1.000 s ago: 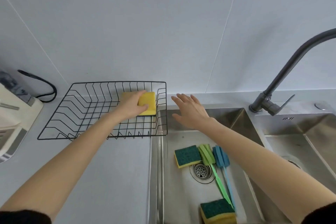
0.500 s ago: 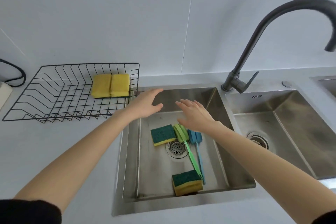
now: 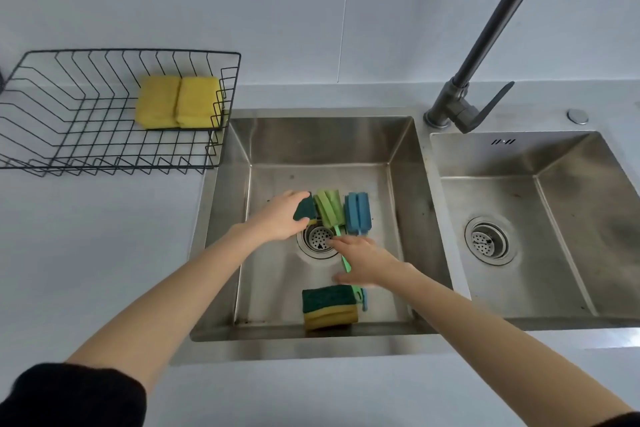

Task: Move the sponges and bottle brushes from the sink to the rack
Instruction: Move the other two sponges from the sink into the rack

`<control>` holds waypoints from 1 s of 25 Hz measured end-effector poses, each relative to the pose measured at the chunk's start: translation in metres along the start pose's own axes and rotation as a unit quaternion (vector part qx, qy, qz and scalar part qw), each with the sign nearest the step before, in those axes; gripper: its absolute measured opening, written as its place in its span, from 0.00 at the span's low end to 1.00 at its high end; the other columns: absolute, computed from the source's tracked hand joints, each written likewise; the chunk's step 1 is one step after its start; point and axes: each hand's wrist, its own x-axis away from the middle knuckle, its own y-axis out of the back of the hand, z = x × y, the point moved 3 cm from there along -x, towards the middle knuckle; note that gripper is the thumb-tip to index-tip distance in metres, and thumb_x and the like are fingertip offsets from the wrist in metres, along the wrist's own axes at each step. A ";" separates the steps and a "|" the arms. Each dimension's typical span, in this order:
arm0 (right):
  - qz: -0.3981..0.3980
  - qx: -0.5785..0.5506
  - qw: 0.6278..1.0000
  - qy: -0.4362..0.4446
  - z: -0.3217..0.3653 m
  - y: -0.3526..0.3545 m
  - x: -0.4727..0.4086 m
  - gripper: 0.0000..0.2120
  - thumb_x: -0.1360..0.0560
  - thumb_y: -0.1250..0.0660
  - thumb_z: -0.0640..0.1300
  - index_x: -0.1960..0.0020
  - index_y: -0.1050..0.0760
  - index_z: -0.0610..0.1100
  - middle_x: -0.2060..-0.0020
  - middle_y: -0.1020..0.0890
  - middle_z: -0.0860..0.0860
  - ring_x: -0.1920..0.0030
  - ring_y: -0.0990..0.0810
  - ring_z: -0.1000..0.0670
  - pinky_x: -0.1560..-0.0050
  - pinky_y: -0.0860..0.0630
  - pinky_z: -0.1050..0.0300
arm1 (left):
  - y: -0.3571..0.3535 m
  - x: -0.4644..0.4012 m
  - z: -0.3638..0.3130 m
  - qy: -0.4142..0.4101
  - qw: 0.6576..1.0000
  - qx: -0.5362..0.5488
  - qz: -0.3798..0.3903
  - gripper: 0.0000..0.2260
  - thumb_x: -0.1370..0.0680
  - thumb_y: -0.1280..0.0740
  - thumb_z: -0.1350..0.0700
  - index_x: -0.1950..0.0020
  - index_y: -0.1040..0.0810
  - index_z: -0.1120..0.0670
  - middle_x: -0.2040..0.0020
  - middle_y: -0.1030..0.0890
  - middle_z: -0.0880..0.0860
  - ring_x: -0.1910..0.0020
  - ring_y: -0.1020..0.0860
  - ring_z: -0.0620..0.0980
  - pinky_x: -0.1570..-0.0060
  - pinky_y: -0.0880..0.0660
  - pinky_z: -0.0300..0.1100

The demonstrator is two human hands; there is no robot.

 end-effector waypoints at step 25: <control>0.035 -0.286 0.951 -0.109 -0.029 -0.068 -0.044 0.16 0.22 0.41 0.48 0.38 0.26 0.45 0.42 0.19 0.44 0.42 0.22 0.43 0.40 0.26 0.52 | -0.056 -0.086 0.067 0.098 0.991 -0.088 -0.020 0.33 0.26 0.34 0.55 0.26 0.49 0.54 0.24 0.45 0.57 0.25 0.48 0.59 0.28 0.46 0.55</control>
